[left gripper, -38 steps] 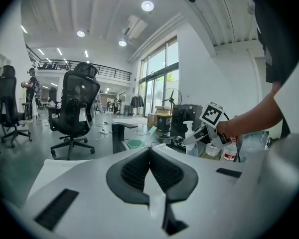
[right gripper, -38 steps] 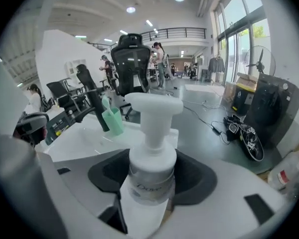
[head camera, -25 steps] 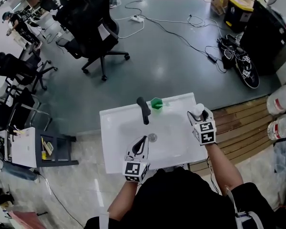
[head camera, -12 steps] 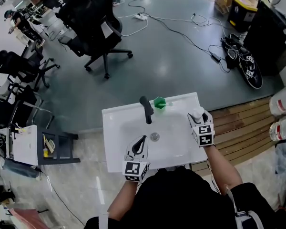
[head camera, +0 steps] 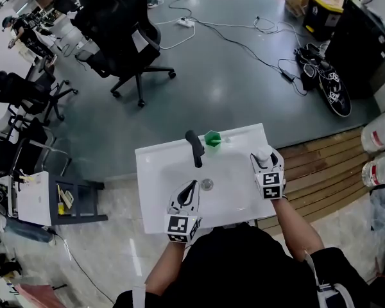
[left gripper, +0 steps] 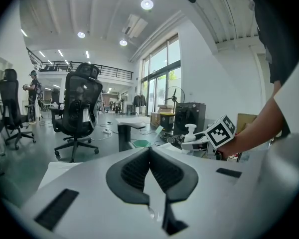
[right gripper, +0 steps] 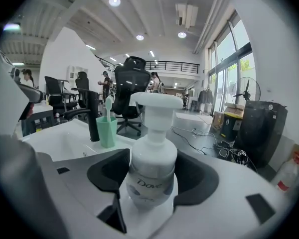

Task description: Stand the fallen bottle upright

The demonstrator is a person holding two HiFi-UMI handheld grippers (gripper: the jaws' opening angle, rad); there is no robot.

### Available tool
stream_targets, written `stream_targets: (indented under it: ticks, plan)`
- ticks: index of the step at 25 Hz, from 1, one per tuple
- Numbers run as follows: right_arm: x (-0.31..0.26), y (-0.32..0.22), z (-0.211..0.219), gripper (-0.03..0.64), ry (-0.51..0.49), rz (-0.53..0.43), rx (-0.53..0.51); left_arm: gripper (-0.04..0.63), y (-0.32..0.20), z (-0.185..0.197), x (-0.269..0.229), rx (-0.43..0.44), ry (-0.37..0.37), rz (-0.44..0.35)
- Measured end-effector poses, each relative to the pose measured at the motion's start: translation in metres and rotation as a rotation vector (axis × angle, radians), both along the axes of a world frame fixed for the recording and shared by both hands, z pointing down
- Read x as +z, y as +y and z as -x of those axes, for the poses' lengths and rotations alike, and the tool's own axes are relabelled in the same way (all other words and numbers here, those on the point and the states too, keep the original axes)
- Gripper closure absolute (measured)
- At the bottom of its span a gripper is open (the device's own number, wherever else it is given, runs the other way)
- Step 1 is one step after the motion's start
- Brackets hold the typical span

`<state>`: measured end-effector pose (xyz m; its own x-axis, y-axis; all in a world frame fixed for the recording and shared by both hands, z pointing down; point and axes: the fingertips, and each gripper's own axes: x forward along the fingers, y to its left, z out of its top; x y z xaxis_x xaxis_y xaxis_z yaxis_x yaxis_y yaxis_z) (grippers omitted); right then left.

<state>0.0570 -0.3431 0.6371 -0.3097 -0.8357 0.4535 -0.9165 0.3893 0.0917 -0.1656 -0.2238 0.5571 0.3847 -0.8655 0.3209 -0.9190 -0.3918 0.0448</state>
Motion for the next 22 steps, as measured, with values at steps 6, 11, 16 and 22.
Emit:
stream_targets:
  ticks: [6,11,16,22]
  plan:
    - [-0.011,0.003,-0.009,0.316,-0.008,-0.031,0.013,0.578,-0.009,0.017,-0.005,-0.034,0.000,-0.006]
    - [-0.026,0.022,-0.015,0.316,-0.064,-0.039,0.029,0.578,-0.014,0.026,-0.007,-0.052,-0.003,-0.016]
    - [-0.068,0.048,-0.012,0.350,-0.100,-0.109,0.014,0.578,-0.020,0.030,-0.016,-0.060,0.003,-0.030]
    - [-0.132,0.055,-0.008,0.546,-0.141,-0.310,0.019,0.578,-0.026,0.014,-0.023,-0.029,0.008,-0.044]
